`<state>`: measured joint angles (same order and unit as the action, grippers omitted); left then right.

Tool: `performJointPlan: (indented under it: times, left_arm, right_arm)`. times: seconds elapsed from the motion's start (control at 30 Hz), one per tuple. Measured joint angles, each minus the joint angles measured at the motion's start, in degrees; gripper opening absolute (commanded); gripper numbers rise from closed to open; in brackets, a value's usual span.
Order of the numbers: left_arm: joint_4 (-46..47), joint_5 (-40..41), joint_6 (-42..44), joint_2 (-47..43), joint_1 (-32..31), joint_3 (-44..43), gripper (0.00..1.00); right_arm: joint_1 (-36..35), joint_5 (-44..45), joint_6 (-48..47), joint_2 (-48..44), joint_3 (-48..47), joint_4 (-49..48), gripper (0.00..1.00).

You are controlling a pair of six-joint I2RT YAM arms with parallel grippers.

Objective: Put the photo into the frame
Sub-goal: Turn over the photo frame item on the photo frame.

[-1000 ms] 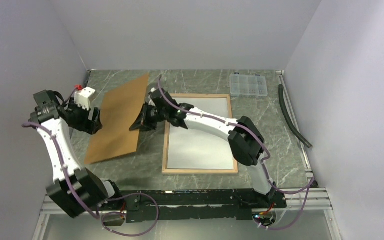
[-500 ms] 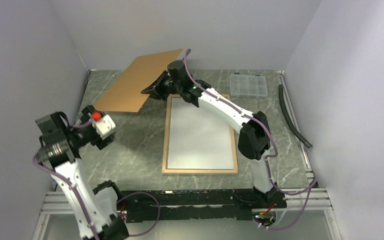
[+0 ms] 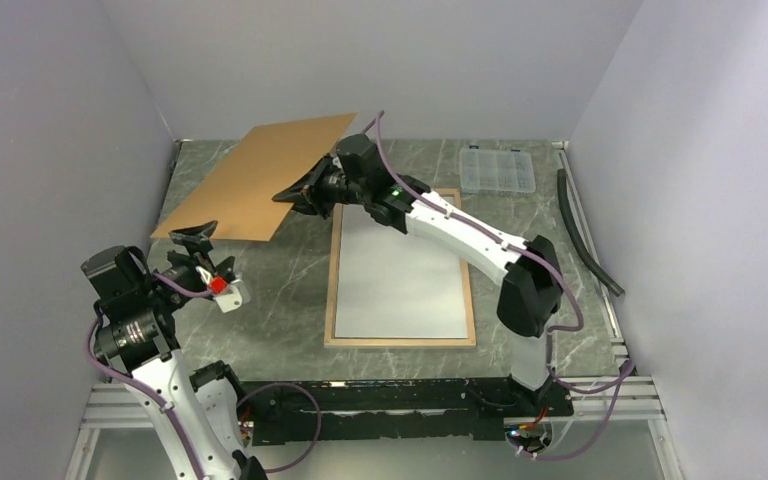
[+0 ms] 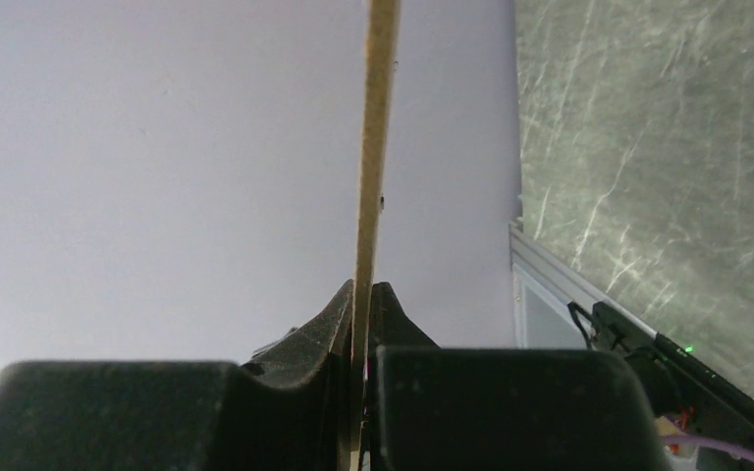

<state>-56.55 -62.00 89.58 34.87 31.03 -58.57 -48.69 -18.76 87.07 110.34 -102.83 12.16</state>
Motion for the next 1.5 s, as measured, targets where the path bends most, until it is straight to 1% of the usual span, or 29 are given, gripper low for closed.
performJointPlan:
  times: [0.1,0.2,0.37,0.43,0.53,0.63,0.67,0.7,0.77,0.87,0.9,1.03,1.07,1.13,1.2,1.23,1.27,1.33,1.4,1.5]
  left_arm:
    - [-2.23,-1.31,2.99,0.5,0.02,-0.52,0.66]
    - [-2.75,-2.62,3.82,0.85,0.02,-0.9,0.56]
    - [-2.95,-3.87,4.02,0.94,0.0,-1.84,0.46]
    - [-3.67,-4.15,4.26,1.25,0.0,-2.58,0.41]
    - [-4.42,-4.2,4.46,1.86,0.02,-3.41,0.27]
    - [-6.01,-4.17,6.23,2.64,0.02,-3.74,0.07]
    - [-6.4,-4.02,7.28,2.93,0.02,-4.04,0.03]
    - [-6.32,-4.04,8.13,3.19,0.02,-4.37,0.03]
    - [-6.08,-3.89,9.2,3.8,0.0,-5.14,0.03]
    - [-6.38,-3.45,9.2,4.11,0.02,-5.2,0.03]
    - [-6.34,-3.39,8.9,4.17,0.02,-5.2,0.03]
    - [-9.16,-3.04,6.69,5.07,0.02,-4.7,0.03]
    - [-9.51,-2.89,6.75,5.29,0.02,-4.63,0.03]
    - [-10.01,-2.49,6.93,5.88,0.02,-4.61,0.03]
    - [-11.1,-2.12,6.88,6.21,0.02,-4.59,0.03]
    - [-11.54,-2.05,6.78,6.29,0.02,-4.57,0.02]
    - [-11.89,-2.01,6.71,6.4,0.02,-4.55,0.03]
    - [-12.0,-2.05,6.62,6.49,0.02,-4.55,0.03]
    - [-11.93,-2.14,6.49,6.51,0.02,-4.57,0.03]
    - [-12.07,-2.19,6.49,6.56,0.02,-4.57,0.03]
  right_arm:
    - [-0.02,-0.35,1.07,-3.65,3.8,-2.8,0.0]
    - [-0.26,-0.74,2.16,-6.88,7.1,-5.57,0.0]
    - [-1.25,-1.36,3.61,-7.82,9.27,-9.9,0.0]
    - [-2.08,-1.66,4.07,-7.85,10.27,-11.17,0.0]
    - [-3.06,-2.38,4.55,-7.85,10.91,-11.21,0.0]
    - [-3.89,-2.73,5.16,-7.82,10.99,-11.78,0.0]
    - [-3.93,-2.69,5.44,-7.82,10.99,-11.89,0.0]
    - [-4.0,-2.78,5.79,-7.82,10.99,-12.07,0.02]
    - [-4.02,-3.23,7.17,-7.58,10.99,-12.0,0.13]
    - [-3.96,-4.13,7.54,-6.84,10.99,-12.39,0.39]
    - [-3.93,-4.48,6.99,-6.73,10.99,-12.76,0.46]
    - [-3.48,-7.67,2.14,-6.75,10.99,-12.74,0.67]
    - [-3.28,-8.76,0.74,-6.75,10.99,-12.5,0.75]
    - [-2.4,-11.56,-3.23,-6.86,10.82,-11.69,0.83]
    - [-0.79,-14.25,-8.13,-6.97,9.81,-8.96,0.96]
    - [0.31,-15.69,-10.91,-6.97,9.01,-7.3,0.99]
    - [1.36,-16.81,-13.33,-7.04,8.28,-5.88,1.0]
    - [4.07,-19.56,-21.07,-7.21,5.79,-1.31,1.0]
    - [6.32,-21.0,-31.08,-7.23,1.05,6.23,1.0]
    - [8.15,-19.08,-47.41,-8.11,-5.68,15.47,1.0]
